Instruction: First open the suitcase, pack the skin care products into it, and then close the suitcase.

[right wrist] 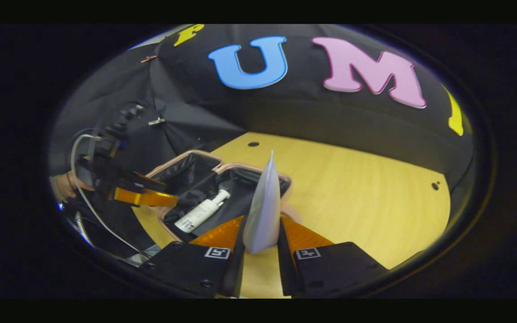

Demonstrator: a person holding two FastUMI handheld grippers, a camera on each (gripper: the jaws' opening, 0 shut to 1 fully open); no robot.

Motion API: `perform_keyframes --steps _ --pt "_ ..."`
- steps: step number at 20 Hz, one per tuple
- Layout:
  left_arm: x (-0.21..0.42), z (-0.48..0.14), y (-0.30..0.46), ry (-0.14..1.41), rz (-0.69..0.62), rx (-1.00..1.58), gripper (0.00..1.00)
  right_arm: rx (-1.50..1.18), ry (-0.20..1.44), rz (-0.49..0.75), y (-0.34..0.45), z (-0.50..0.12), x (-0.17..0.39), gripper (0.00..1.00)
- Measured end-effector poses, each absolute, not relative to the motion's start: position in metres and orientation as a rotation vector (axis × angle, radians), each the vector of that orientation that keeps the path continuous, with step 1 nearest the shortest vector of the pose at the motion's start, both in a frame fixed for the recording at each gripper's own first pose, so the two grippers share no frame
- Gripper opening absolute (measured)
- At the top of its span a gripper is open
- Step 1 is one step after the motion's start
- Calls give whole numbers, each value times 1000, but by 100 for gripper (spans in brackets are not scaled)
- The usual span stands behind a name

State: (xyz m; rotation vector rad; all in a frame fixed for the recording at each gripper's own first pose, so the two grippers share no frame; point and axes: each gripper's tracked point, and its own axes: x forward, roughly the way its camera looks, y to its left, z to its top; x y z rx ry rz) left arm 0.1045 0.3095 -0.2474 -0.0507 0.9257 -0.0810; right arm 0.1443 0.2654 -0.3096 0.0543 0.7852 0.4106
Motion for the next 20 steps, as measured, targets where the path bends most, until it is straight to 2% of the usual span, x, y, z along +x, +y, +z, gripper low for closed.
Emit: perform_keyframes --steps 5,8,9,10,11,13,14,15,17,18,20 --pt "64 -217 391 839 58 -165 97 177 1133 481 338 -391 130 37" --pt "45 -220 444 837 163 -257 97 178 1298 431 356 -432 125 38" --pt "40 -219 460 835 194 -290 97 199 1320 399 360 -435 130 38" --pt "36 -219 476 831 221 -320 97 202 1345 355 362 -441 130 31" --pt "33 -220 489 828 249 -346 97 194 1370 313 359 -446 131 37" --pt "32 -222 513 824 296 -373 97 180 1388 277 356 -451 133 38" --pt "33 -225 523 825 315 -389 97 174 1390 264 353 -451 133 47" --pt "35 -228 532 824 332 -414 97 190 1373 257 353 -446 137 40" --pt "42 -231 544 823 348 -499 100 206 1306 251 354 -437 146 43" --pt "48 -229 552 815 358 -532 97 226 1270 265 356 -425 148 60" --pt "65 -221 579 795 386 -554 97 246 1167 299 356 -398 156 87"
